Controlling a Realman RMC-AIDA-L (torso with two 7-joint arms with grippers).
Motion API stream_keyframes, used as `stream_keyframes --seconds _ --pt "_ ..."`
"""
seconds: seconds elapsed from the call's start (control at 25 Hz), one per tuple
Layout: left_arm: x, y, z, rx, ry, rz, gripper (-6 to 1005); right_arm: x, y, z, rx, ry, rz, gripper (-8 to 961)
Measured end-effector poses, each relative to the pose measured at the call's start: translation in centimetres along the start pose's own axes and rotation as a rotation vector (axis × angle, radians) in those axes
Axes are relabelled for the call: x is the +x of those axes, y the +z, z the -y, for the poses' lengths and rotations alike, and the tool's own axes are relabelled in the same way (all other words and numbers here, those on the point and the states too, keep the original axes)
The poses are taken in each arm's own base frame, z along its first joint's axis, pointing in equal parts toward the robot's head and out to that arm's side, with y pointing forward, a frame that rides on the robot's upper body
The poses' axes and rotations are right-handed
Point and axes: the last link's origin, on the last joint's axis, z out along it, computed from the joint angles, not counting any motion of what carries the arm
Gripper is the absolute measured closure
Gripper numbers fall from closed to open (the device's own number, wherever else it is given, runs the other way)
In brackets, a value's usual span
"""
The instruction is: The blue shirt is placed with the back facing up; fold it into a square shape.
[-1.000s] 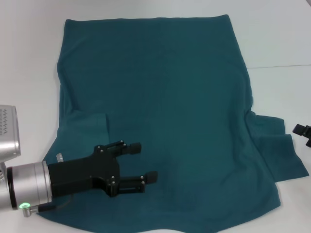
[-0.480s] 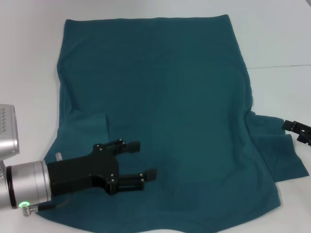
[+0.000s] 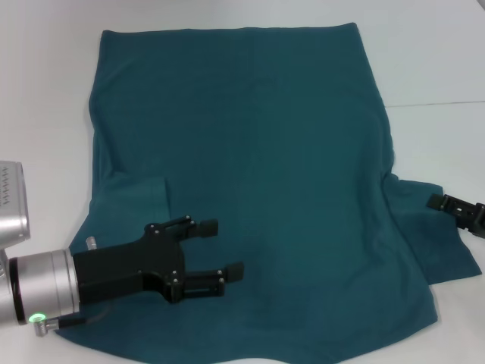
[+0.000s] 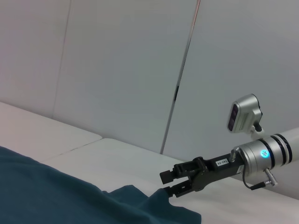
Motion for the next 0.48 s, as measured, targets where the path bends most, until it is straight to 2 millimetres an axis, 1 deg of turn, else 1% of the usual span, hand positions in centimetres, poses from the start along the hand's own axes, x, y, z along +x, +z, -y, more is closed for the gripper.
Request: stream_keyframes --seconds 0.48 --pt "-0.01 -0.01 0.00 0.000 -0.008 0.002 110 0.46 0.49 -0.33 -0.013 0.001 -0.016 117"
